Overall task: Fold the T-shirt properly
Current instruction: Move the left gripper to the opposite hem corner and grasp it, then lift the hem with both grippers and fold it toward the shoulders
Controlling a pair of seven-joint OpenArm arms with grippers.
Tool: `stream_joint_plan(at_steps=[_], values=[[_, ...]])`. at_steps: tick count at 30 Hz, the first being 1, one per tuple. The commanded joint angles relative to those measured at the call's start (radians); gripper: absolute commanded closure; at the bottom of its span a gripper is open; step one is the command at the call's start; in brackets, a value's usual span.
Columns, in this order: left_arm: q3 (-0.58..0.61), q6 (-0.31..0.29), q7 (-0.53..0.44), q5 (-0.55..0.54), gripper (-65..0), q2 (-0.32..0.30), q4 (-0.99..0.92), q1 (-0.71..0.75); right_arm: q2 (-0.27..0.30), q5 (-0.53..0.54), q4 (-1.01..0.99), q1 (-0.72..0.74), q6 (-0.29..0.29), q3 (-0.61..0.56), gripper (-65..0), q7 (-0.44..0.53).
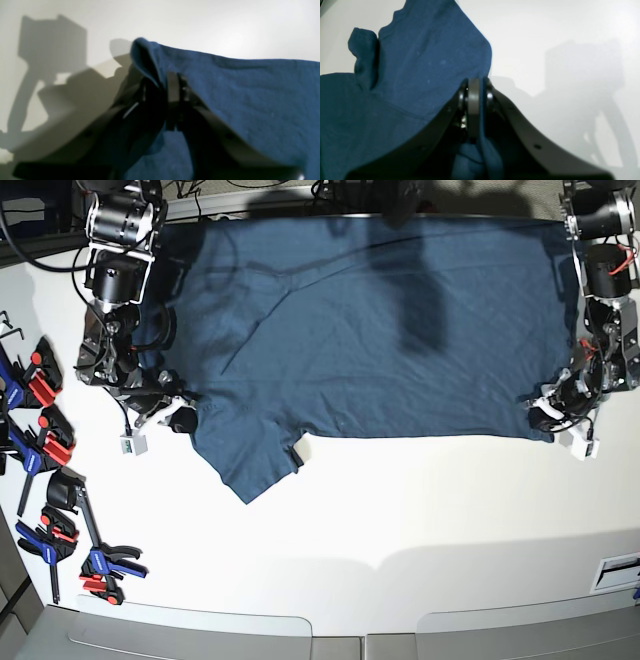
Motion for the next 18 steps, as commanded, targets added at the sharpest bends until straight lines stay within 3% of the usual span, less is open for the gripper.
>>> stream_joint_plan(at_steps=[1,2,8,13,18], values=[[-0.005,-0.005,-0.031,-0.017,-3.4,-0.019,0.014,-0.023,0.008,-0.023,0.004,0.008,-0.005,-0.002,0.0,-0.036],[-0.005,-0.005,-0.034,-0.017,-0.2,-0.019,0.014,-0.023,0.008,-0.023,0.004,0.008,-0.005,-0.002,0.0,-0.038],[-0.008,-0.005,-0.037,-0.017,0.0,-0.021,0.014,-0.022,0.009,-0.018,0.009,0.008,-0.003,-0.002,0.0,-0.050],[-0.010,-0.007,-0.011,-0.131,0.0,-0.046,0.014,-0.022,0.012,0.115,0.065,0.008,0.039,0.023,0.0,-0.150],[-0.088,-0.118,0.085,-0.241,0.0,-0.064,0.023,-0.021,0.011,0.251,0.176,-0.003,0.039,0.108,0.0,-0.281]])
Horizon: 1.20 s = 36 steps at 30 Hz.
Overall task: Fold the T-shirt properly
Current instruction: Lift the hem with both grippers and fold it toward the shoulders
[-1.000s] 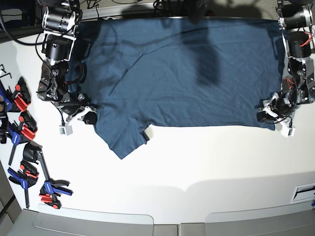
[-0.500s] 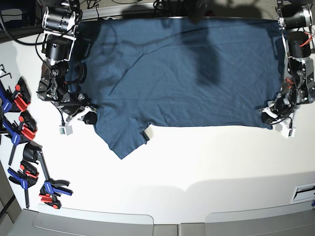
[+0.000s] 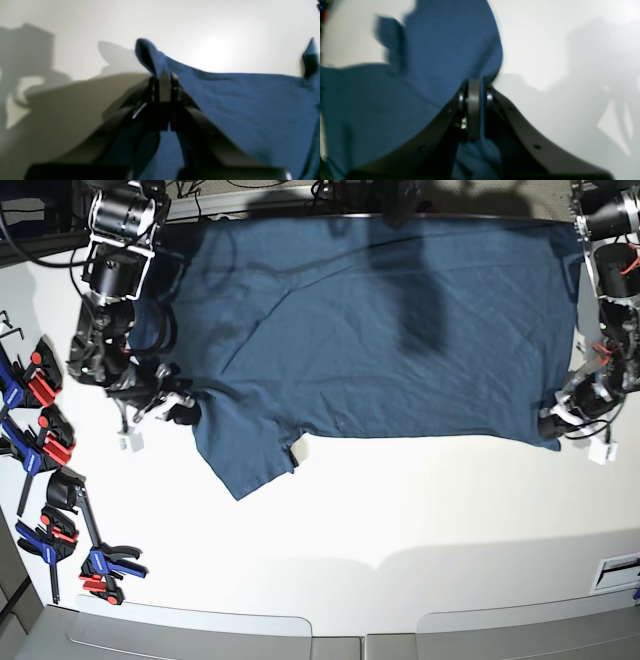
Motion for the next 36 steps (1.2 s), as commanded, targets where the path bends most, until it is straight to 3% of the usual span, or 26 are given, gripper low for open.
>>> stream_joint_plan(at_steps=[1,5,11,16,22,29,36], values=[[-0.028,-0.027,0.000,-0.047,0.0,-0.024,0.019,-0.023,0.018,0.047,0.035,0.029,0.009,0.029,0.0,-0.011],[-0.113,-0.083,0.071,-0.149,0.0,-0.035,0.019,0.000,0.018,0.214,0.081,0.029,0.009,0.145,0.0,-0.192],[-0.213,-0.152,0.148,-0.246,0.0,-0.039,0.019,0.079,0.021,0.552,0.090,0.011,0.009,0.304,0.0,-0.439],[-0.230,-0.163,0.180,-0.357,0.0,-0.070,0.019,0.163,0.023,0.739,0.090,-0.051,0.009,0.326,0.0,-0.450],[-0.235,-0.163,0.280,-0.478,0.0,-0.121,0.019,0.232,0.024,0.823,0.090,-0.138,0.009,0.326,0.0,-0.450],[-0.235,-0.163,0.352,-0.534,0.0,-0.168,0.019,0.298,0.055,0.823,0.092,-0.227,0.009,0.326,0.0,-0.450],[-0.235,-0.163,0.437,-0.617,0.0,-0.173,0.019,0.339,0.090,0.823,0.092,-0.275,0.009,0.327,0.0,-0.450]])
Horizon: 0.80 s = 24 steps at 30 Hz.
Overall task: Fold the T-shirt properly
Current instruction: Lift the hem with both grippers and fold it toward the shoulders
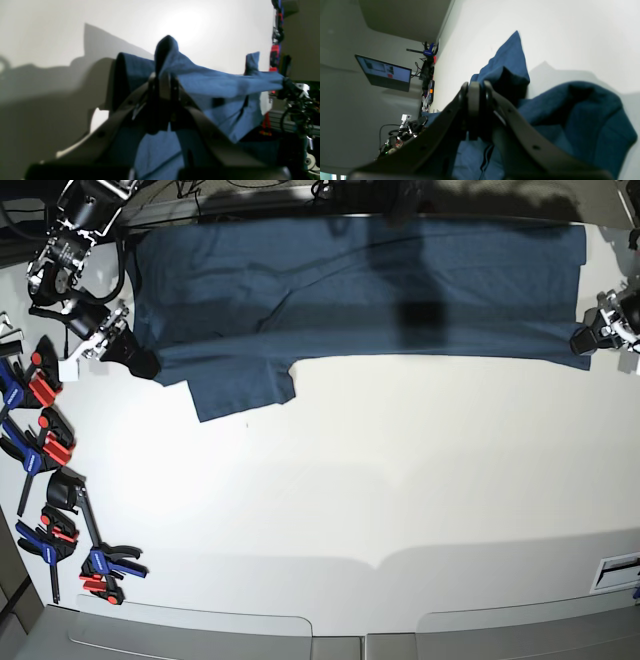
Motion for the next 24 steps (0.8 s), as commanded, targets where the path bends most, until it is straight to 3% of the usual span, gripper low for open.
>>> stream_joint_plan(at_steps=[1,24], values=[[-0.012,-0.012,-0.003,-0.032,0.0,-0.031,0.014,-0.002,0.028,0.035,0.019,0.007,0.006,0.006,0.0,0.016],[-0.012,-0.012,0.156,-0.031,0.0,-0.069,0.014,0.000,0.069,0.035,0.020,-0.100,0.006,0.005,0.0,0.016]])
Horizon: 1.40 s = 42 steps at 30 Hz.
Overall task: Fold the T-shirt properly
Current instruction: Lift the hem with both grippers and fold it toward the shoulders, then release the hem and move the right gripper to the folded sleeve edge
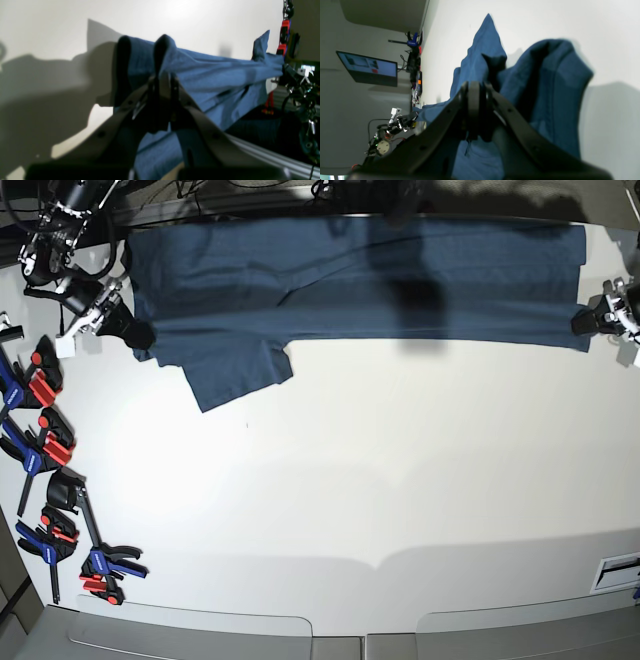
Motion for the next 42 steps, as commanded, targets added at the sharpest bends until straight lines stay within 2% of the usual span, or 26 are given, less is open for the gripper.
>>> stream_joint_plan(at_steps=[1,14,15,16,19,21,29,32,37,42], values=[[-0.012,-0.011,0.009,-0.026,0.0,-0.034,0.014,-0.010,0.027,0.034,0.019,0.002,0.006,0.006,0.0,0.014],[-0.012,-0.011,0.013,-0.023,0.0,-0.034,0.014,-0.010,0.027,0.034,0.019,-0.005,0.006,0.006,0.0,0.014],[-0.012,-0.011,0.013,-0.023,-0.4,-0.034,0.013,-0.010,0.027,0.034,0.019,-0.005,0.006,0.006,0.0,0.014],[-0.012,-0.011,0.013,-0.023,-4.4,-0.034,0.013,-0.010,0.027,0.034,0.019,-0.005,0.006,0.006,0.0,0.014],[-0.012,-0.011,0.013,-0.023,-12.5,-0.034,0.014,-0.010,0.027,0.034,0.019,-0.005,0.006,0.006,-13.1,0.014],[-0.012,-0.011,0.011,-0.023,-13.5,-0.034,0.013,-0.010,0.027,0.034,0.019,-0.005,0.006,0.006,-18.0,0.014],[-0.012,-0.011,-0.007,-0.057,-13.4,-0.039,0.014,-0.011,0.031,0.034,0.019,-0.004,0.006,0.006,-18.5,0.014],[-0.012,-0.011,-0.006,-0.084,-13.4,-0.062,0.014,-0.013,0.045,0.034,0.019,0.001,0.006,0.006,-18.5,0.014],[-0.012,-0.011,0.005,-0.084,-13.4,-0.133,0.014,-0.016,0.106,0.034,0.019,0.011,0.006,0.006,-18.4,0.014],[-0.012,-0.011,0.000,-0.084,-13.4,-0.183,0.014,-0.019,0.142,0.034,0.019,0.085,0.006,0.006,-18.4,0.014]])
